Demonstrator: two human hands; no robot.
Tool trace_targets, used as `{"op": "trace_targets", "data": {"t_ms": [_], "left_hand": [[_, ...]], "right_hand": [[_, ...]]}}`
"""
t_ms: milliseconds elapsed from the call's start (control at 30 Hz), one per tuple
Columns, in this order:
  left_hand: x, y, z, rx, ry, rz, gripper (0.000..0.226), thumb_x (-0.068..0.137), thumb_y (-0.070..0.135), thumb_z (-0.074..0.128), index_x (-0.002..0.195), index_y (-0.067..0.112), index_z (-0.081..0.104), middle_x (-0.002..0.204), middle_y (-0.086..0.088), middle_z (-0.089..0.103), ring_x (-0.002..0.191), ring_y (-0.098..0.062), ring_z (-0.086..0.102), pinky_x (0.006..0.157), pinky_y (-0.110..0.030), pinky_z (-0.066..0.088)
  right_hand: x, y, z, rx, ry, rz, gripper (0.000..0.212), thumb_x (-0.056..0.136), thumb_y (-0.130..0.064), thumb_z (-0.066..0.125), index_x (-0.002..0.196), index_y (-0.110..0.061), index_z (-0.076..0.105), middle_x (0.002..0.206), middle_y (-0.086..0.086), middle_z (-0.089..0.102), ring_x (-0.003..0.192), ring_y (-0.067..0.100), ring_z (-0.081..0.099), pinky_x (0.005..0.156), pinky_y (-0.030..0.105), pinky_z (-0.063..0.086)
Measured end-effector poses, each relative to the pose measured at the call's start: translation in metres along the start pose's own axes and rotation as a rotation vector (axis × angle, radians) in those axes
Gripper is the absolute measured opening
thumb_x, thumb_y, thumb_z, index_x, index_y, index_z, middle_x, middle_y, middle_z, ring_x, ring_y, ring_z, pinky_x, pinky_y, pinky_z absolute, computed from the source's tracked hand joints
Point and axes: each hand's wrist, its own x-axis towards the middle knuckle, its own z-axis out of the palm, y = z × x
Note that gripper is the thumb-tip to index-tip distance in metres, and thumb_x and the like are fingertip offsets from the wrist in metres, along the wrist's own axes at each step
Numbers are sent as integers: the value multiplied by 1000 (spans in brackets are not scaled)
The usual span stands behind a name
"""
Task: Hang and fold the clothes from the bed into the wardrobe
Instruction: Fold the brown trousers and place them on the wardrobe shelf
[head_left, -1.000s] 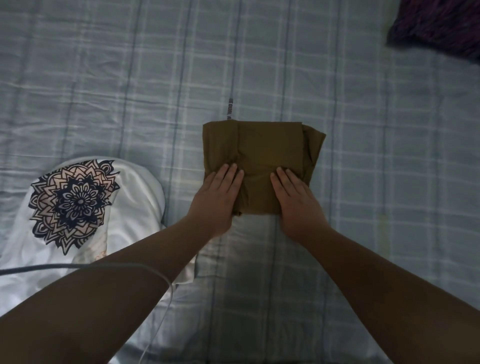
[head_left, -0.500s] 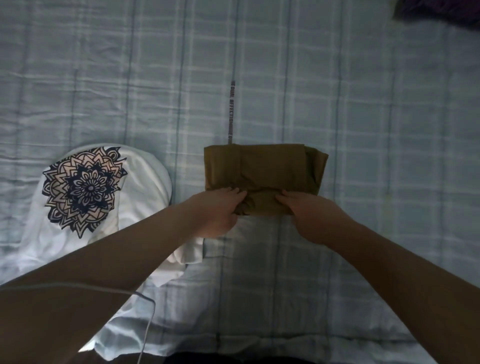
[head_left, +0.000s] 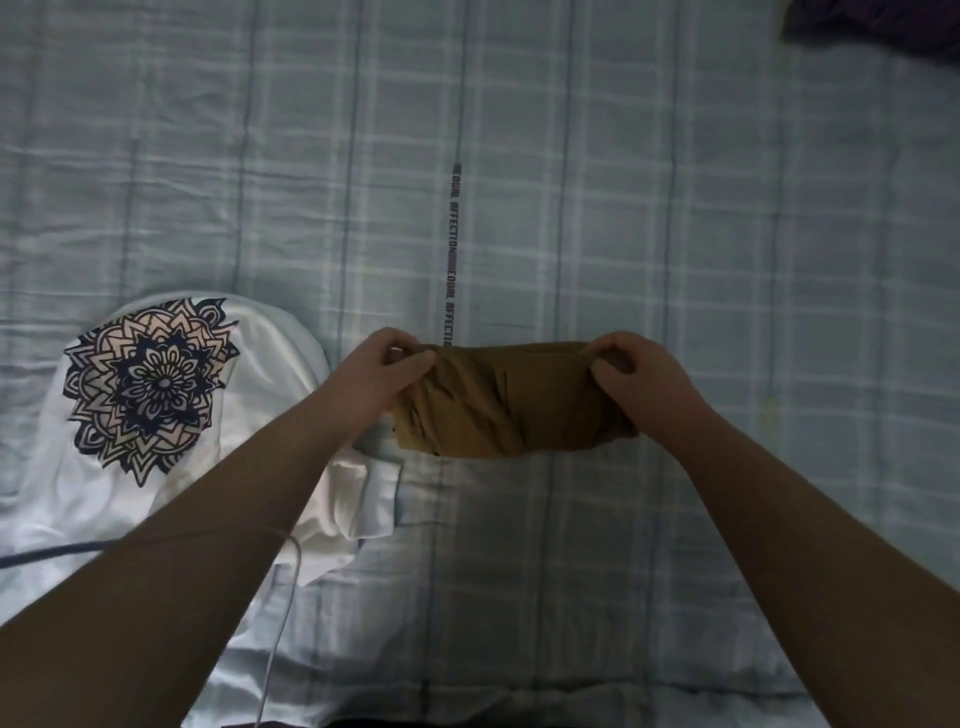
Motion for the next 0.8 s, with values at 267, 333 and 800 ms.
{"op": "trace_targets", "data": {"t_ms": [267, 333, 800], "left_hand": [[-24, -22, 47, 542, 514, 170, 53, 92, 26, 60, 139, 10, 41, 137, -14, 50, 125, -30, 49, 102, -39, 40], [-32, -18, 57, 765, 607, 432, 58, 88, 20, 55, 141, 5, 41, 147, -20, 40, 139, -35, 35, 113, -47, 31], [16, -88, 65, 1240, 237, 718, 65, 96, 43, 44, 151, 10, 37, 157, -17, 33, 147, -36, 25, 120, -54, 19]], "right_hand": [[-12, 9, 32, -154, 519, -236, 31, 97, -16, 50, 126, -8, 56, 130, 11, 55, 124, 27, 49, 106, 30, 35], [-27, 2, 44, -233, 494, -443, 35, 95, -14, 48, 127, -4, 58, 134, 16, 55, 131, 29, 45, 115, 39, 32], [1, 52, 85, -743, 111, -501, 59, 101, -42, 33, 155, -18, 29, 160, 7, 30, 149, 26, 23, 122, 51, 11]]}}
